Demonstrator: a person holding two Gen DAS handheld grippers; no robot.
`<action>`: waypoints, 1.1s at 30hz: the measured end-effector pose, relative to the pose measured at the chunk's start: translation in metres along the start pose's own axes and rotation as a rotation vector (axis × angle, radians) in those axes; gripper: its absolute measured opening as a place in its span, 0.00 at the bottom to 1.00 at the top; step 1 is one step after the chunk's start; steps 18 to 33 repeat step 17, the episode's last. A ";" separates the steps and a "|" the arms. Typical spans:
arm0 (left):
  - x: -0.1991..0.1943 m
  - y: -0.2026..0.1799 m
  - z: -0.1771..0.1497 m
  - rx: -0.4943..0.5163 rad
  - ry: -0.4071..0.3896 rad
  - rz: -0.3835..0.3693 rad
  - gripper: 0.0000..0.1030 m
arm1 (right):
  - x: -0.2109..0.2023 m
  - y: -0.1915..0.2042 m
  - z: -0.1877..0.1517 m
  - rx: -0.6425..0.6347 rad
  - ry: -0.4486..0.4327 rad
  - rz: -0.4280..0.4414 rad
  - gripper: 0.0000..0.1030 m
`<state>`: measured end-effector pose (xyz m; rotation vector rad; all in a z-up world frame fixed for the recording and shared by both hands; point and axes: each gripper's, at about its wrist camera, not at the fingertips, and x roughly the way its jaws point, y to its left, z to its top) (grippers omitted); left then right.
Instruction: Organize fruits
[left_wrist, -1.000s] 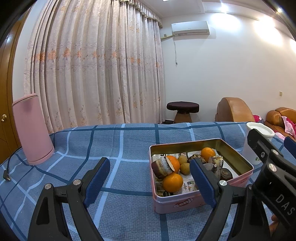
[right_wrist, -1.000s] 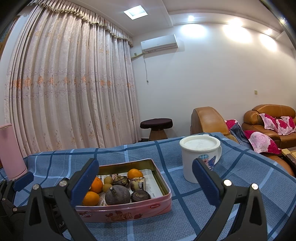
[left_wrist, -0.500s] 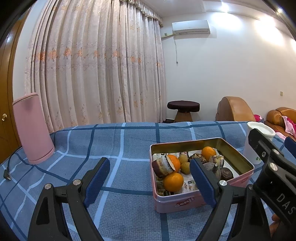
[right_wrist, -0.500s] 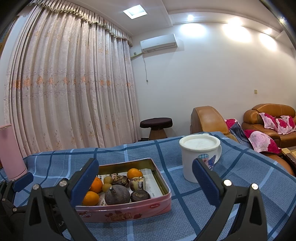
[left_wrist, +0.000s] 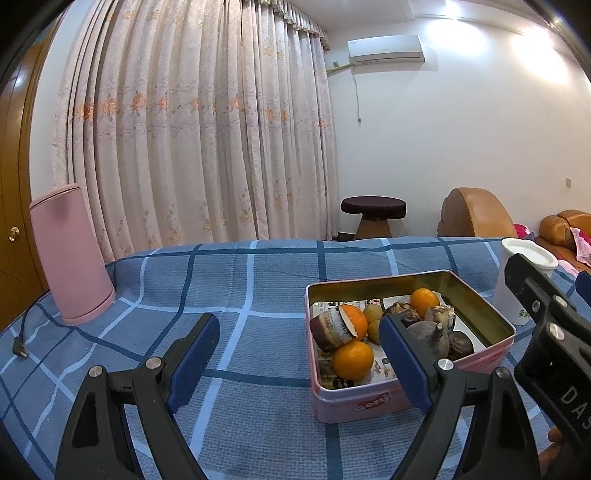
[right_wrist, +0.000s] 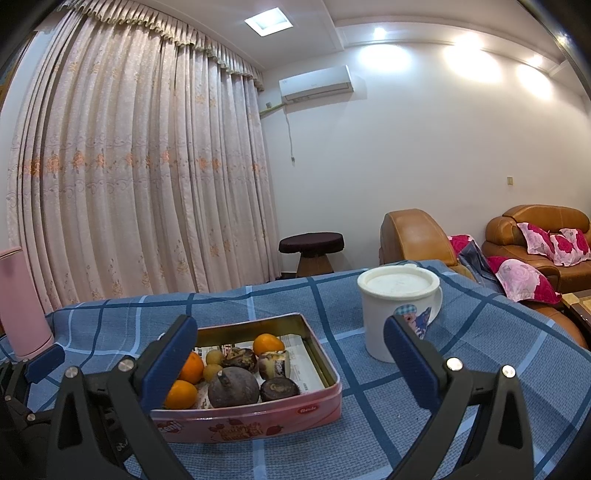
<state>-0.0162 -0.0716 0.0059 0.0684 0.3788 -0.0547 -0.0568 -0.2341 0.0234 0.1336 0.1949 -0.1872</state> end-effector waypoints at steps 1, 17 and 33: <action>0.000 0.000 0.000 -0.002 0.001 0.001 0.86 | 0.000 0.000 0.000 0.000 0.000 -0.001 1.00; -0.001 0.002 -0.002 -0.006 0.011 -0.014 0.87 | -0.001 -0.003 -0.005 0.005 0.009 -0.004 1.00; -0.001 0.002 -0.002 -0.006 0.011 -0.014 0.87 | -0.001 -0.003 -0.005 0.005 0.009 -0.004 1.00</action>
